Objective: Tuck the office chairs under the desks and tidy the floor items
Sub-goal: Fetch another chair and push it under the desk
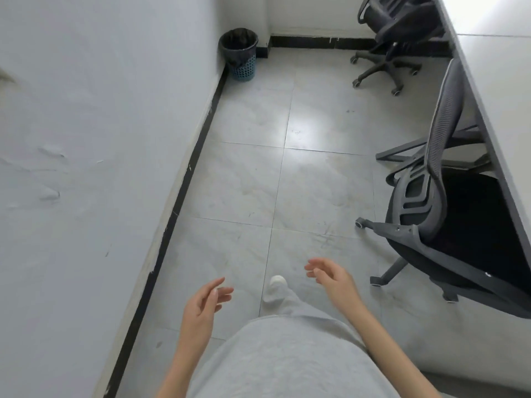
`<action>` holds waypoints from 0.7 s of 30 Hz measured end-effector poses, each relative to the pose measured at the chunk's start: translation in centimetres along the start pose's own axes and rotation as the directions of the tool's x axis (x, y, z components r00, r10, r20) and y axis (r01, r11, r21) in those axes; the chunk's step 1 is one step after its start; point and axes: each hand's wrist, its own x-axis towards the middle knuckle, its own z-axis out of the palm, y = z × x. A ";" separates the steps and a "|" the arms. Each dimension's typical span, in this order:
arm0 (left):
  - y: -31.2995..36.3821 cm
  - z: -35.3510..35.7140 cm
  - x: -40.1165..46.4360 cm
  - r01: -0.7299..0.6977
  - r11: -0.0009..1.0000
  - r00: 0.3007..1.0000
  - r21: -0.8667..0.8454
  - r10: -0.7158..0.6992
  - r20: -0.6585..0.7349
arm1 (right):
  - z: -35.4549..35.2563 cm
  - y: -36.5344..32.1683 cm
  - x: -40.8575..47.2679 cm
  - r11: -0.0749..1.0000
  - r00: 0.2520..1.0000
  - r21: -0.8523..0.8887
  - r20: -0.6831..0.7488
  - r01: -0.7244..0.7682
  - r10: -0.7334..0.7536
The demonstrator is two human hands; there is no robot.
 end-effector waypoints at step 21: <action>26.0 11.5 47.4 -0.318 0.907 0.738 0.275 0.055 0.673 | -5.0 -16.8 28.9 0.955 0.777 0.273 -0.573 -0.119 0.260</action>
